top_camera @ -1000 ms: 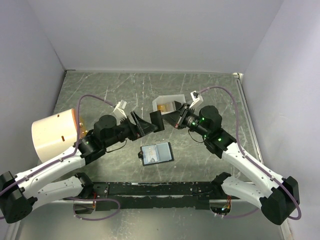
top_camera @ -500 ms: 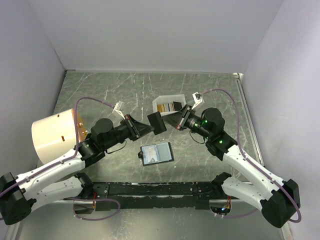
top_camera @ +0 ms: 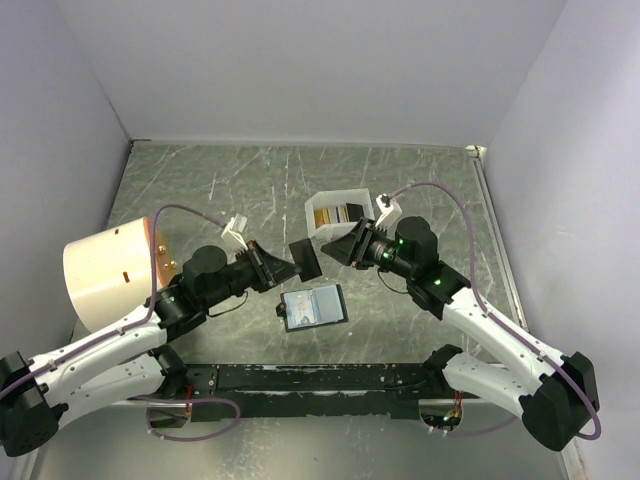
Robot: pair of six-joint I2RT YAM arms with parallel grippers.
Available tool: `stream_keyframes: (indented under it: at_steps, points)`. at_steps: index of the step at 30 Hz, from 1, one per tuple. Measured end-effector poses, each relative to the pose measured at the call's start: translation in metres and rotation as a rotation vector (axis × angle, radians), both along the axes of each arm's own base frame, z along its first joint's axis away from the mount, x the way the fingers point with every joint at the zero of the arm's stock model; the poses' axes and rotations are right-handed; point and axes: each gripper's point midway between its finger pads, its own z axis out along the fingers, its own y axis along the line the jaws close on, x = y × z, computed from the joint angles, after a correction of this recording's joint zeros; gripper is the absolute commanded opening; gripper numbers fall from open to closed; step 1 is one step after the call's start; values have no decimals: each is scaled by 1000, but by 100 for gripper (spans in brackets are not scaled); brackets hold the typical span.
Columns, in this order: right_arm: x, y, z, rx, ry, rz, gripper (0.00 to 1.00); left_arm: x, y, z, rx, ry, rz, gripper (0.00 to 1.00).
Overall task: Put the credit cards into the card holder
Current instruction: Pick up the credit card from the storage box, then insert the credit card into the card holder.
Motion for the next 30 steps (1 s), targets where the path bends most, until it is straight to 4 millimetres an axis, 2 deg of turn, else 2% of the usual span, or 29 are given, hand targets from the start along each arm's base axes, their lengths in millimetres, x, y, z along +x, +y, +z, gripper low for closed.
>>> stream_keyframes:
  at_steps: [4, 7, 13, 21, 25, 30]
  points:
    - [2, -9, -24, -91, 36, -32, 44, -6, 8, -29, 60, 52, 4, 7]
    - [2, -16, -41, -160, 62, -52, 45, -8, 13, -49, 118, 105, 10, 7]
    - [1, -30, -79, -301, 121, -83, 45, -11, 15, -78, 174, 180, -15, 7]
    - [-14, -26, -141, -503, 227, -39, 42, -23, 17, -131, 223, 343, -104, 7]
    - [-24, -23, -166, -584, 264, -11, 42, -30, 16, -141, 225, 382, -145, 7]
    - [-27, -24, -186, -652, 283, -10, 43, -33, 12, -145, 213, 392, -181, 7]
